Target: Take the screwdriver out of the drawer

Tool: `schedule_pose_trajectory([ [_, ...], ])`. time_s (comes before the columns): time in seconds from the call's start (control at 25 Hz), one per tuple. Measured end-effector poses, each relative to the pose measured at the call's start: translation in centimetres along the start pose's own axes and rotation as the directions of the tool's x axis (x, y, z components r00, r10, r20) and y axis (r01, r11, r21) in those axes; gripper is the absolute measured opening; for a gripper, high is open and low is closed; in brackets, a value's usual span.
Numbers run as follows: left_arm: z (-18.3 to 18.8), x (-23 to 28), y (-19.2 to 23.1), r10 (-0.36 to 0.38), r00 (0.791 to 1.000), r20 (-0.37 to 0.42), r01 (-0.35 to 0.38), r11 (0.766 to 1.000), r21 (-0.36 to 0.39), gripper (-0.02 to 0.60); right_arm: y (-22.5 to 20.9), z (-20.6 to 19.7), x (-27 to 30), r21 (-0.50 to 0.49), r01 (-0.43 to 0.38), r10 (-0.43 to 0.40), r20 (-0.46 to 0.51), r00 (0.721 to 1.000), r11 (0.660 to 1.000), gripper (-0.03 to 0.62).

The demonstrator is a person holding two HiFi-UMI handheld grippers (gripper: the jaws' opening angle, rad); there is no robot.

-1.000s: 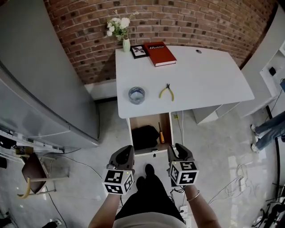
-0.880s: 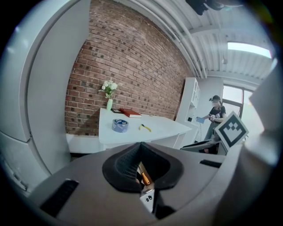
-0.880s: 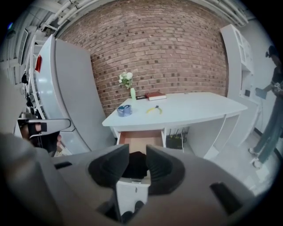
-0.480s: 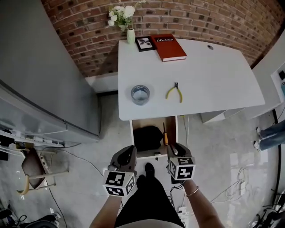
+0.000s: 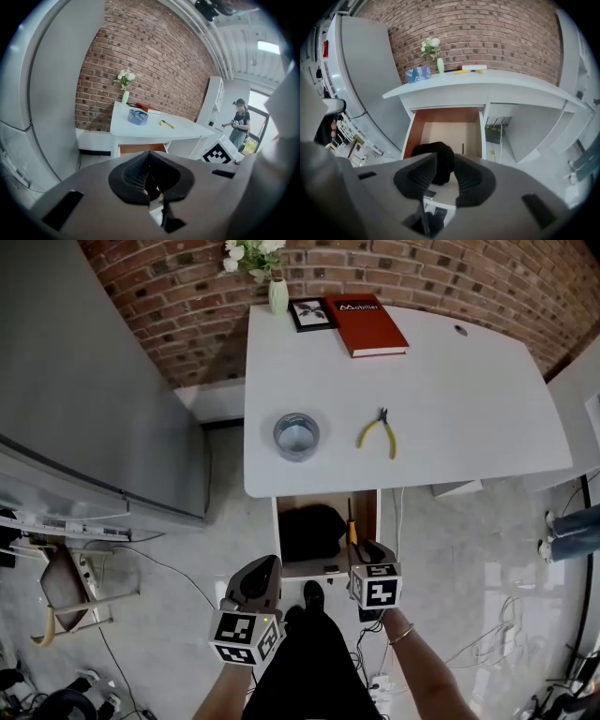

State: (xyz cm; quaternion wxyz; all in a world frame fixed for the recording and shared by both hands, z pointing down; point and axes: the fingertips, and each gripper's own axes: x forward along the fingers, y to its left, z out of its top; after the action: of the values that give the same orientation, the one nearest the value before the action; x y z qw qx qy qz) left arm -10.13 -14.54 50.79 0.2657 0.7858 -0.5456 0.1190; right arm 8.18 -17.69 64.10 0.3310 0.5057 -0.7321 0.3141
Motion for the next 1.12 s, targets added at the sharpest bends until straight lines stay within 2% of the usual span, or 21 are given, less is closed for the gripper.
schedule_pose_trajectory([
  [0.52, -3.6, 2.8, 2.5, 0.043, 0.998, -0.055, -0.045, 0.998, -0.038, -0.008, -2.0, -2.9, 7.8, -0.02, 0.0, -0.002, -0.12, 0.993, 1.0, 0.115],
  [1.12, -6.4, 4.9, 3.8, 0.075, 0.993, -0.095, -0.083, 0.994, -0.074, -0.008, -5.1, -4.8, 14.1, -0.053, 0.077, -0.087, -0.217, 0.972, 0.996, 0.115],
])
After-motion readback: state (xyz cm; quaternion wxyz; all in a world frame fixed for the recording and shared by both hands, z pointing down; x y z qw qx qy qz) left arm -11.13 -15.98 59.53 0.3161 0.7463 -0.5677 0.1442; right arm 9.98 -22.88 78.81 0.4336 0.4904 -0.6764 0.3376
